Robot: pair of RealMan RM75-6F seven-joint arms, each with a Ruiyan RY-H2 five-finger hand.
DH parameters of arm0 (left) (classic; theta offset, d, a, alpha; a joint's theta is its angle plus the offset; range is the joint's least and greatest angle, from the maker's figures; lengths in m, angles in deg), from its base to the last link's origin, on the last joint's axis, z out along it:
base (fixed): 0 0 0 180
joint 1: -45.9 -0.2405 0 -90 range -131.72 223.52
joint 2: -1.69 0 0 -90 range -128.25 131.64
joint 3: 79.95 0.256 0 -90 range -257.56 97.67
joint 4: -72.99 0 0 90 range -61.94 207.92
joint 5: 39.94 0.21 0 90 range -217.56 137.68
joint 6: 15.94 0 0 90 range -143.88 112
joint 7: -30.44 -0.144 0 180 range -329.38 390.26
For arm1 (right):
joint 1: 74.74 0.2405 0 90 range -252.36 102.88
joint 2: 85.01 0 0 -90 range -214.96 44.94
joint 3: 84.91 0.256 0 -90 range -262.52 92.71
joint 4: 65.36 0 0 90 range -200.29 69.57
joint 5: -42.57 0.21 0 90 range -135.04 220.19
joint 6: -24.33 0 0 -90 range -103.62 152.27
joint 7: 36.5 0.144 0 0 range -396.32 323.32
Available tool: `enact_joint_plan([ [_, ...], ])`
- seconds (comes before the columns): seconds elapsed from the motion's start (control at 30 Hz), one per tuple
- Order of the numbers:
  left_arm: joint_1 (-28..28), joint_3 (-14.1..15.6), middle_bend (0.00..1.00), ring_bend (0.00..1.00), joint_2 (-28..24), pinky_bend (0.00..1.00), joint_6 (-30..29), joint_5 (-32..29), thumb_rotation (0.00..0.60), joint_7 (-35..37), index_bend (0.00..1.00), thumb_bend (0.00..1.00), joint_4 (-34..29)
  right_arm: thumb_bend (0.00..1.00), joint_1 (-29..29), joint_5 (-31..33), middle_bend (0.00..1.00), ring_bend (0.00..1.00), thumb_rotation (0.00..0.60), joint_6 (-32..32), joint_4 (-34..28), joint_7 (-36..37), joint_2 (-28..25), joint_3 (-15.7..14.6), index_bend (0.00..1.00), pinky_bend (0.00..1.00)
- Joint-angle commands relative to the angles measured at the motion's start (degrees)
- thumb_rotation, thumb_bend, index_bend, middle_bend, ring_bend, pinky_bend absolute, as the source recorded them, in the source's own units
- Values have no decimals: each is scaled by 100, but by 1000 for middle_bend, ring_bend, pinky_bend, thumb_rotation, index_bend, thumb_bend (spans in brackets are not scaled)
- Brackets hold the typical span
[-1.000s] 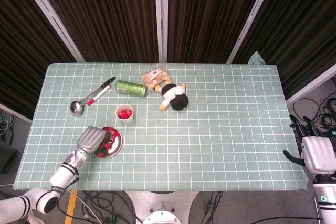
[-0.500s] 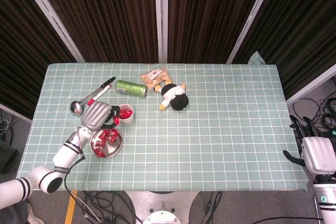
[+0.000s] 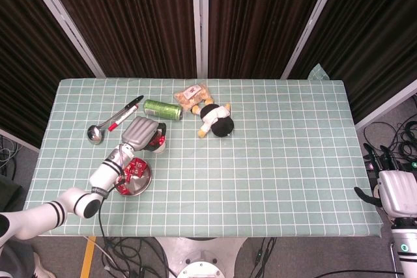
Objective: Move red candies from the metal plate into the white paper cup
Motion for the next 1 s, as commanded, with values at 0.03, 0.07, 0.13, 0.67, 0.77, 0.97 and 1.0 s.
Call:
enact_joint_plan([
  [0.03,13,47,951,881,29,1000,-32,-38,600,-118,526,412,51,87,5,0,279,69,600,3,4,1,2,5,39,269],
  [0.07,8,69,950,880,18,1000,-58,-48,600,-193,515,413,51,87,10,-2,279,69,600,10,6,2,3,7,39,269],
  [0.13,-8,100,946,878,-24,1000,-98,-78,600,-319,500,414,15,87,15,-10,279,69,600,18,9,1,7,4,39,269],
  [0.67,-1288,629,934,872,-920,1000,-1562,-237,600,-634,409,410,-1206,88,14,-78,279,69,600,-3,8,35,-6,-3,38,270],
  [0.77,-1516,851,936,872,-1003,1000,-1697,-105,600,-611,446,403,-1311,87,47,-97,279,69,600,29,13,37,8,3,38,270],
  [0.97,-1635,1125,936,872,-892,1000,-1418,-90,600,-630,462,379,-1262,87,95,-122,279,69,600,82,11,28,27,7,39,269],
  [1.0,-1629,1171,936,872,-847,1000,-1340,-82,600,-676,463,376,-1207,86,98,-122,279,69,600,84,7,23,24,7,39,270],
])
